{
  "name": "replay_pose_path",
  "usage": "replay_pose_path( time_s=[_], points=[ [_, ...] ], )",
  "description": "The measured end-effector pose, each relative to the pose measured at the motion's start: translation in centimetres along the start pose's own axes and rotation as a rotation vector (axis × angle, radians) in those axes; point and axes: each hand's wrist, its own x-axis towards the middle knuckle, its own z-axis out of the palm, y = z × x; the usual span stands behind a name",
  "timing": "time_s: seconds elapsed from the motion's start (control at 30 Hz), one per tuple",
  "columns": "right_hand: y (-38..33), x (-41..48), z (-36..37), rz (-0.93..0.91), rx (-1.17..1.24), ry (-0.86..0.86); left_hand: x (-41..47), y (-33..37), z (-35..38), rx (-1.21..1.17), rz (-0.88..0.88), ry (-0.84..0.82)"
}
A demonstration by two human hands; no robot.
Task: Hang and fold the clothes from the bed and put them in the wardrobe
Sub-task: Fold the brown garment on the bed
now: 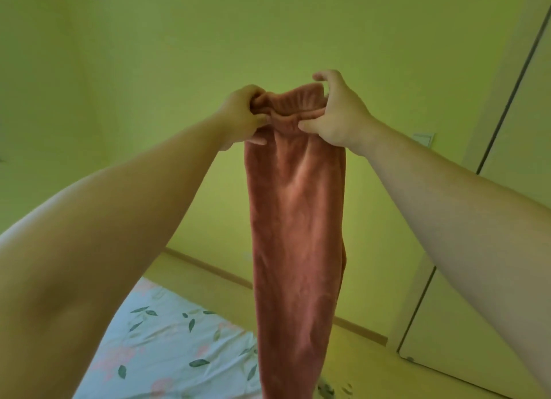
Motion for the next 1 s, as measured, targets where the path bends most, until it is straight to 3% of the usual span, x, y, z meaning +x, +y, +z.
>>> replay_pose_path(
  time_s=[0.17,0.4,0.57,0.7,0.8,1.0],
  points=[
    [-2.2,-0.7,-0.2,-0.022,-0.002,-0.030,-1.6,0.7,-1.8,-0.189,-0.009,0.025],
    [-6.6,-6.1,3.2,0.005,-0.105,-0.151,-10.8,-2.5,-7.4,-0.215,-0.065,0.036],
    [-10.6,-14.0,8.8,-0.002,-0.235,-0.274,-21.4,-6.4,-10.8,-0.103,-0.089,-0.017],
    [-13.3,-22.6,14.8,0.061,-0.355,-0.421,-31.9,-10.1,-13.0,0.214,-0.084,-0.176],
    [-14.7,-30.6,20.0,0.089,-0.426,-0.641,-40.7,-13.6,-13.8,0.481,-0.107,-0.415],
    [-17.6,-46.7,29.1,0.145,-0.401,-1.114,-57.8,-20.5,-13.9,0.665,-0.286,-0.780]
  ],
)
